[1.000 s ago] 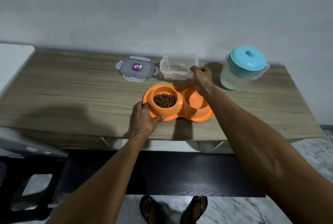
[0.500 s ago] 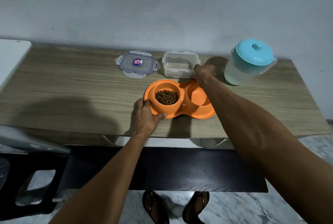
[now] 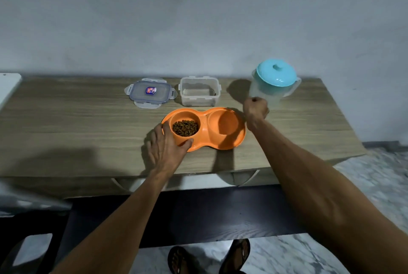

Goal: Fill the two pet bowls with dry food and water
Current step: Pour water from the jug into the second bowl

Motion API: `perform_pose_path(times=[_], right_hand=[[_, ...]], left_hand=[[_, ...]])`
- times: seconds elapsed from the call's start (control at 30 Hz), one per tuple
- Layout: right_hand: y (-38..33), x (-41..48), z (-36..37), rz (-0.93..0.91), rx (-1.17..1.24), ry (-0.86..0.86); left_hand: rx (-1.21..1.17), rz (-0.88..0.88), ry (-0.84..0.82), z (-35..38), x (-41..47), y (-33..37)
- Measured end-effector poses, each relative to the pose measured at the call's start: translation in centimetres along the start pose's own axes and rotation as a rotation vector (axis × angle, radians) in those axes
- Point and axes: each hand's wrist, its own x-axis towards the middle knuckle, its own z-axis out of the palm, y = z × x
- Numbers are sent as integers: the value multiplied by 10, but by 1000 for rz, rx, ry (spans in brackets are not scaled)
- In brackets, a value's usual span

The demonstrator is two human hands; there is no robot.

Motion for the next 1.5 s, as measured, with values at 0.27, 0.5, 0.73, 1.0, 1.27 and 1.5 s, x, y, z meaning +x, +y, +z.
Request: perform_pose_path(times=[0.27, 0.5, 0.73, 1.0, 1.27, 1.5], right_hand=[[18, 50, -69, 96, 129, 160], [0, 113, -86, 79, 321, 255], [-1, 161, -74, 74, 433, 74], [-5, 150, -79, 140, 374, -12], [-5, 130, -85, 129, 352, 12], [-14, 105, -92, -16, 232, 31]], left_hand=[[88, 282, -124, 24, 14, 72], [131, 220, -182, 46, 17, 89], [101, 176, -209, 54, 13, 87], [67, 167, -188, 53, 14, 89], [83, 176, -219, 49, 16, 91], [89, 177, -226, 49, 16, 91]])
